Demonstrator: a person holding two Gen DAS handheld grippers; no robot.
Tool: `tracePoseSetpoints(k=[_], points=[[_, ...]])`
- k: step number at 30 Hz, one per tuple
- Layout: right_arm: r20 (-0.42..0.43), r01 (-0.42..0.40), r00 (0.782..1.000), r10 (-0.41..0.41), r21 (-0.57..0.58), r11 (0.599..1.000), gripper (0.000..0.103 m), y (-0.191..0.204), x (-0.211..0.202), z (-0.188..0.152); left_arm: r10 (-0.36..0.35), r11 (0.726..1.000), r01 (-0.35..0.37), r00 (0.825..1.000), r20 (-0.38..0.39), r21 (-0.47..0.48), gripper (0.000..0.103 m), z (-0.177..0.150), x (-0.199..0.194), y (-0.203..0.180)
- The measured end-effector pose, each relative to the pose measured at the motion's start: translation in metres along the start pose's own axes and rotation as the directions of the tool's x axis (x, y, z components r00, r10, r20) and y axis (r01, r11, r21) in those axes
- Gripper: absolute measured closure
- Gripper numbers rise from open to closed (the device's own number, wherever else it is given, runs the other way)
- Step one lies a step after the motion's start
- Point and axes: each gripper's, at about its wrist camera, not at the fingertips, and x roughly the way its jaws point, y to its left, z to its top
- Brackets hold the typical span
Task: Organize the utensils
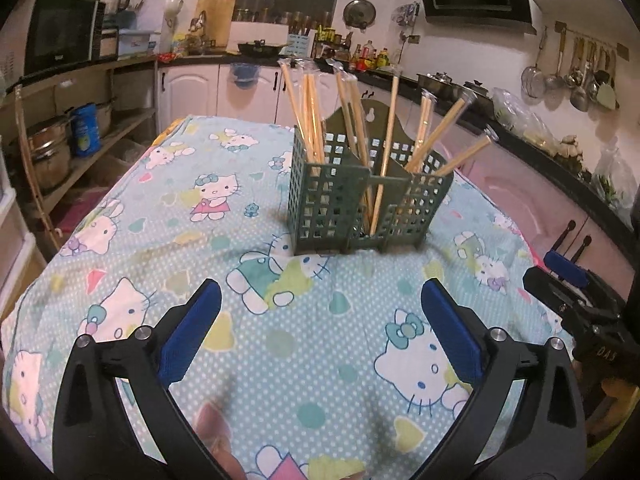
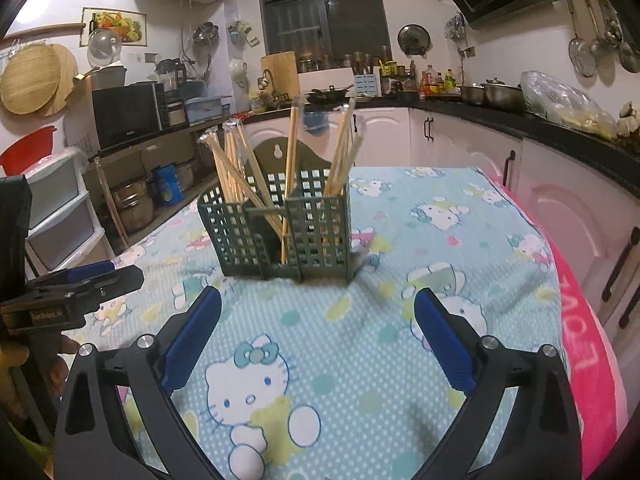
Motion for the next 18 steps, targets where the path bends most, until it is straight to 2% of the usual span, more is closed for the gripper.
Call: tracePoseSetpoints(k=[9, 18], points=[[0.015, 0.017, 1.0, -0.017, 0.009, 1.0, 0.008, 0.0, -0.008, -0.019, 0.016, 1.0, -0.017, 0.999, 0.049, 0.016, 0.011, -0.025, 0.001, -0.009], [0.044, 0.056, 0.998, -0.055, -0.03, 0.998, 0.008, 0.009, -0.013, -0.035, 0.05, 0.999, -0.052, 0.996, 0.078, 0.013, 0.011, -0.036, 0.002, -0.01]])
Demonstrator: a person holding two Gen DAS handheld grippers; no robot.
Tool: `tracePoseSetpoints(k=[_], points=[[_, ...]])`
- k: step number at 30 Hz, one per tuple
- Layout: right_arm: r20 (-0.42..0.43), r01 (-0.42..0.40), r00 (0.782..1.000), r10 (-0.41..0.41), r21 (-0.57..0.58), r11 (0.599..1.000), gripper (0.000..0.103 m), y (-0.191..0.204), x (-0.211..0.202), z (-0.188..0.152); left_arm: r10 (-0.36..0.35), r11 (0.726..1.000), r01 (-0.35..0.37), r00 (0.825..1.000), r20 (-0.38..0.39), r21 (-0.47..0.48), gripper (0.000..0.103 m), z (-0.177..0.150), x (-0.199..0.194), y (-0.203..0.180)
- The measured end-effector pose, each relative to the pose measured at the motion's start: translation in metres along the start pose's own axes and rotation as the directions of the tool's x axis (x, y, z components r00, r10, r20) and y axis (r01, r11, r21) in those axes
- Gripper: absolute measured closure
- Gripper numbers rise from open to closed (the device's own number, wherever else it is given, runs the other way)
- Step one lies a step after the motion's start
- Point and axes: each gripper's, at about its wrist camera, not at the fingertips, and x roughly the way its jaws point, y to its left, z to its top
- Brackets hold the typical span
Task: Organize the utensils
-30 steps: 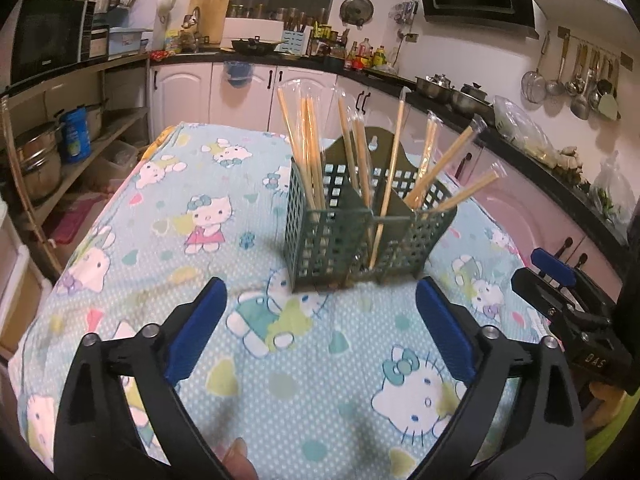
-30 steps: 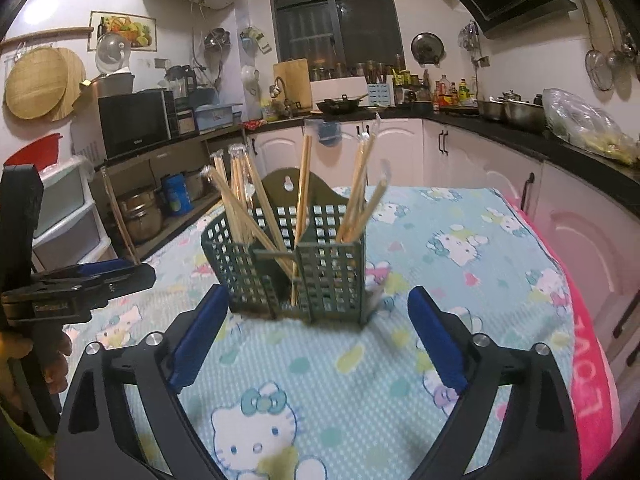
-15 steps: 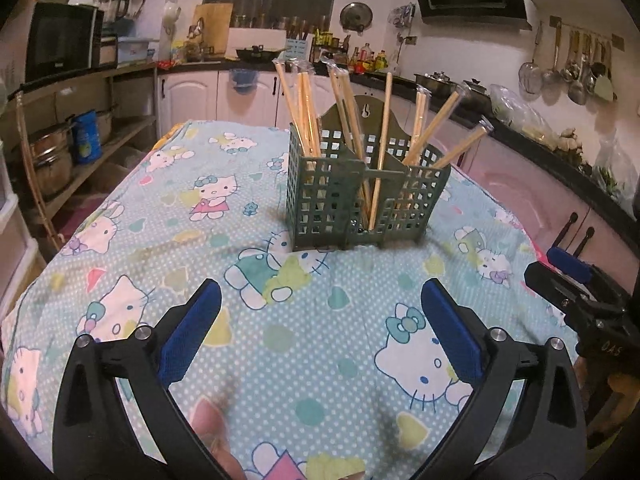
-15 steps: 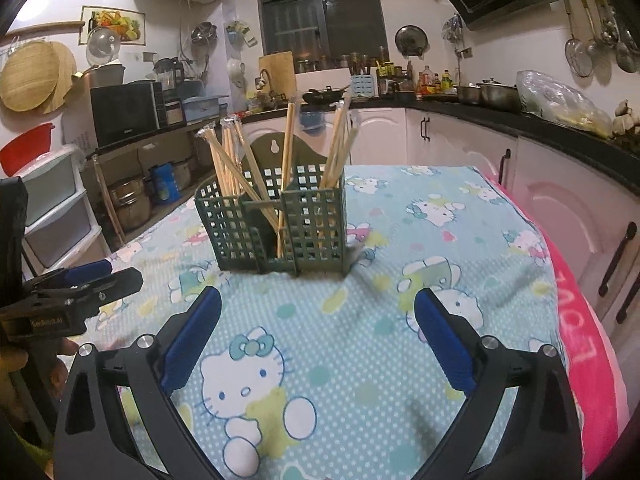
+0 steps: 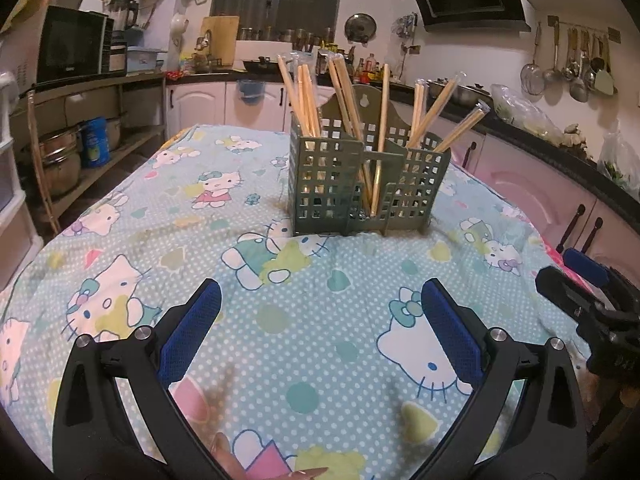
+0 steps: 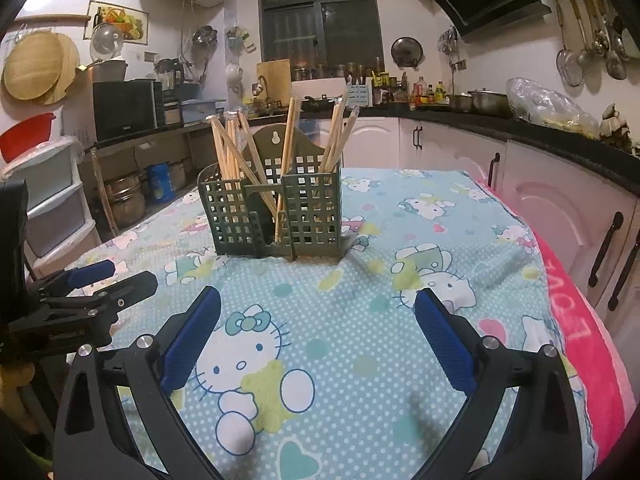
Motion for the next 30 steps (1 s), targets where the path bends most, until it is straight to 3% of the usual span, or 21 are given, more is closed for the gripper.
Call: tracePoseSetpoints(k=[30], points=[[0.012, 0.023, 1.0, -0.023, 0.01, 1.0, 0.006, -0.0016, -0.0005, -0.0039, 0.001, 1.0, 0.0, 0.999, 0.039, -0.021, 0.011, -0.002, -0.0077, 0.0062]])
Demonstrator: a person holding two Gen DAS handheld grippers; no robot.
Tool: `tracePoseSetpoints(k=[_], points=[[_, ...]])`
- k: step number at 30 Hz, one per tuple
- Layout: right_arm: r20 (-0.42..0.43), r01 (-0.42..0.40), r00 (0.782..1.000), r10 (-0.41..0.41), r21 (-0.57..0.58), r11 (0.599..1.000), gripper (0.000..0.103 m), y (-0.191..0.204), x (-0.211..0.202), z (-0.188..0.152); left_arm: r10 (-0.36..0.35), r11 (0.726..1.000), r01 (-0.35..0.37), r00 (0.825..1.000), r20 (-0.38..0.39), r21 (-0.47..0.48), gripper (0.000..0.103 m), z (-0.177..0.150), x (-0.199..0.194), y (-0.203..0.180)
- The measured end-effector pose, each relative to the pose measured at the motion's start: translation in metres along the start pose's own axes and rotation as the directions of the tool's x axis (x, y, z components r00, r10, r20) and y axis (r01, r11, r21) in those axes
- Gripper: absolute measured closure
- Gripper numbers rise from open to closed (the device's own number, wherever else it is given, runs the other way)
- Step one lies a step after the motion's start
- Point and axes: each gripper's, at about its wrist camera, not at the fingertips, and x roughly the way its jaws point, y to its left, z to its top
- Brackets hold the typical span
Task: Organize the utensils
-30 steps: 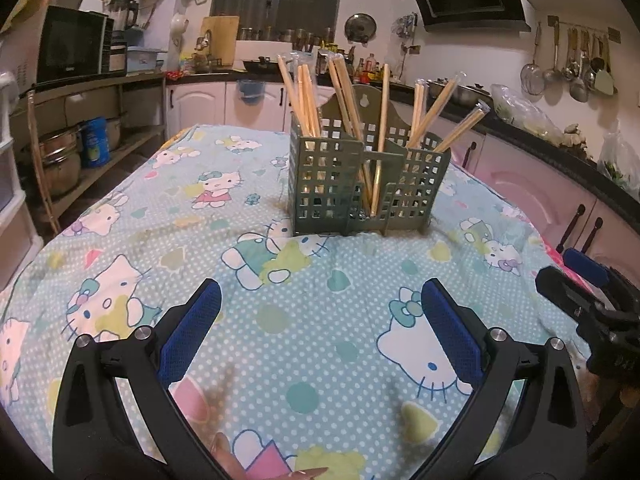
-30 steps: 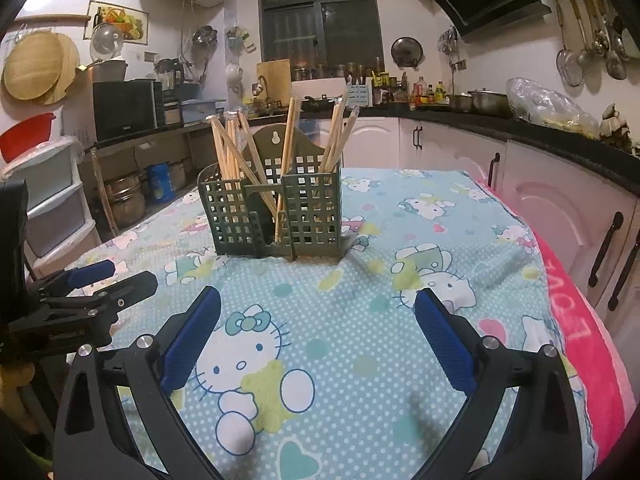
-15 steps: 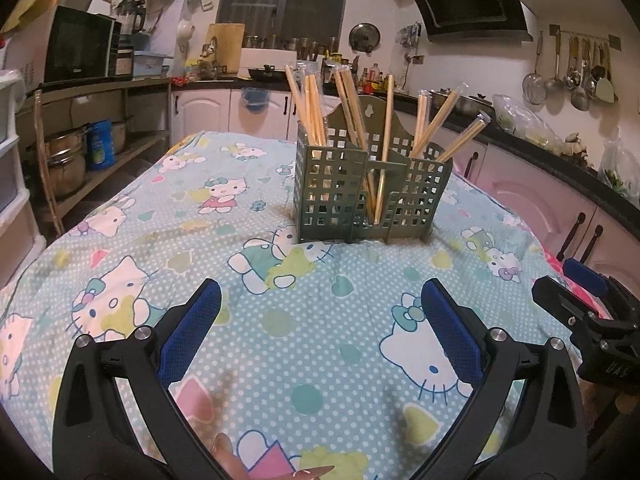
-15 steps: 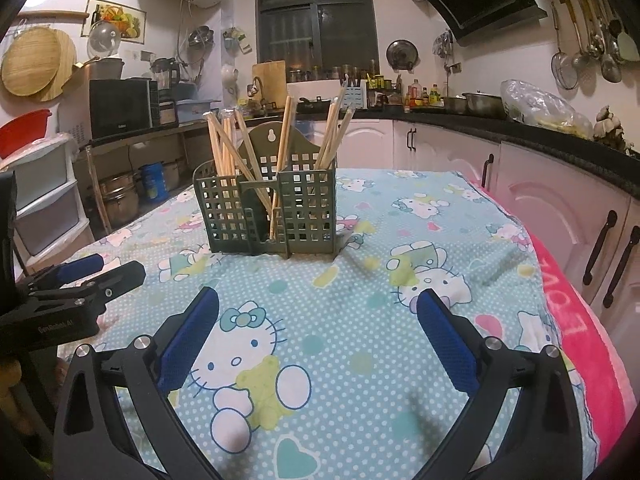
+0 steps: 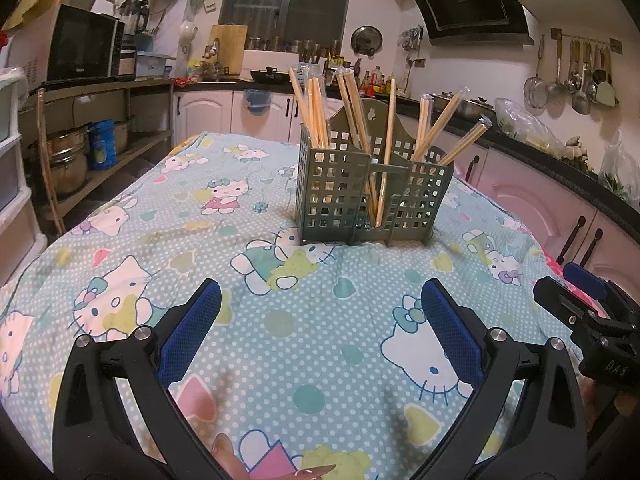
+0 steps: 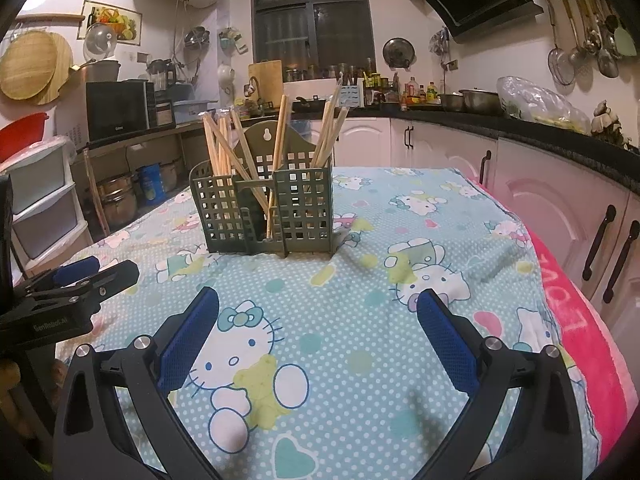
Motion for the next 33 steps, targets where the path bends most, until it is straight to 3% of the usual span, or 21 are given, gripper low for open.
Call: tracePoseSetpoints(k=[33], points=[[0.024, -0.001, 1.0, 0.001, 0.009, 1.0, 0.006, -0.0009, -0.0053, -0.0004, 0.007, 1.0, -0.007, 0.999, 0.031, 0.013, 0.011, 0.0009, -0.007, -0.0036]])
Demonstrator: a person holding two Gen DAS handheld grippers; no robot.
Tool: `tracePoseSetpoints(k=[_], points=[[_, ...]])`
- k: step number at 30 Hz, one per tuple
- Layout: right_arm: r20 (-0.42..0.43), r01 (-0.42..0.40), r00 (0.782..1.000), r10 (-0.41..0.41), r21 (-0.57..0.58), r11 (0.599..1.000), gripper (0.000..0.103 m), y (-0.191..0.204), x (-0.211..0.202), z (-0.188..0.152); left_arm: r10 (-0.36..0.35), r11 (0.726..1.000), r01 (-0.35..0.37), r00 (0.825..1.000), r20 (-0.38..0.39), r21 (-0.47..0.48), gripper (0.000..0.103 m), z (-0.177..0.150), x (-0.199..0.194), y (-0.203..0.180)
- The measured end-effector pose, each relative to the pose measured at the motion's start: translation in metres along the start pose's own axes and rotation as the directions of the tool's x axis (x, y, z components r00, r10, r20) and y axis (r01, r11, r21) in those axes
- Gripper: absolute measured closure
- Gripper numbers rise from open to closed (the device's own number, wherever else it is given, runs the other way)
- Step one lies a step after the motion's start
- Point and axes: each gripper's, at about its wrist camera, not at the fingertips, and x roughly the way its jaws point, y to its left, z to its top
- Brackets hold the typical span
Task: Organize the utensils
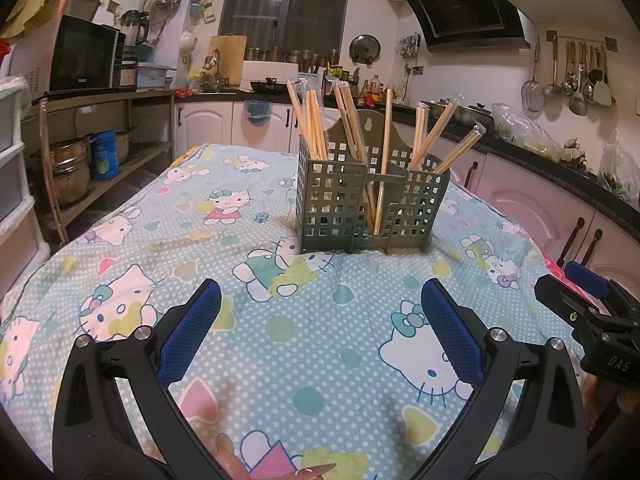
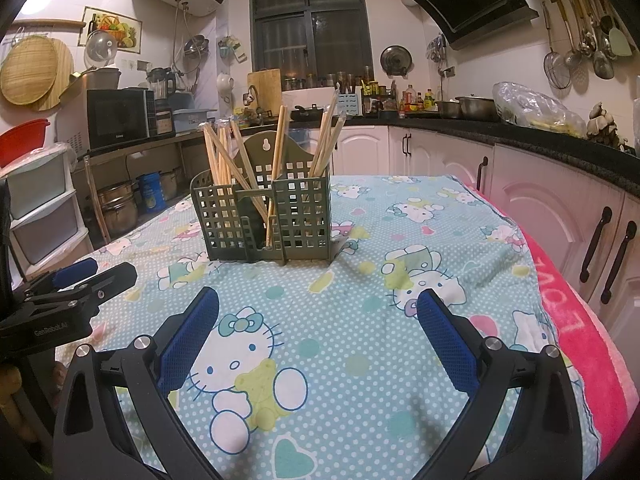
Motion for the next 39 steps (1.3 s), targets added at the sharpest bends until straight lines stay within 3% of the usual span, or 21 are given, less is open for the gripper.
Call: tracePoseSetpoints(k=[39], points=[[-0.017, 0.011, 1.0, -0.011, 0.022, 1.0, 0.006, -0.0044, 0.0024, 0.0, -0.01, 1.0, 0.01, 1.0, -0.011, -0.001, 0.011, -0.0005, 0.0017, -0.0011]])
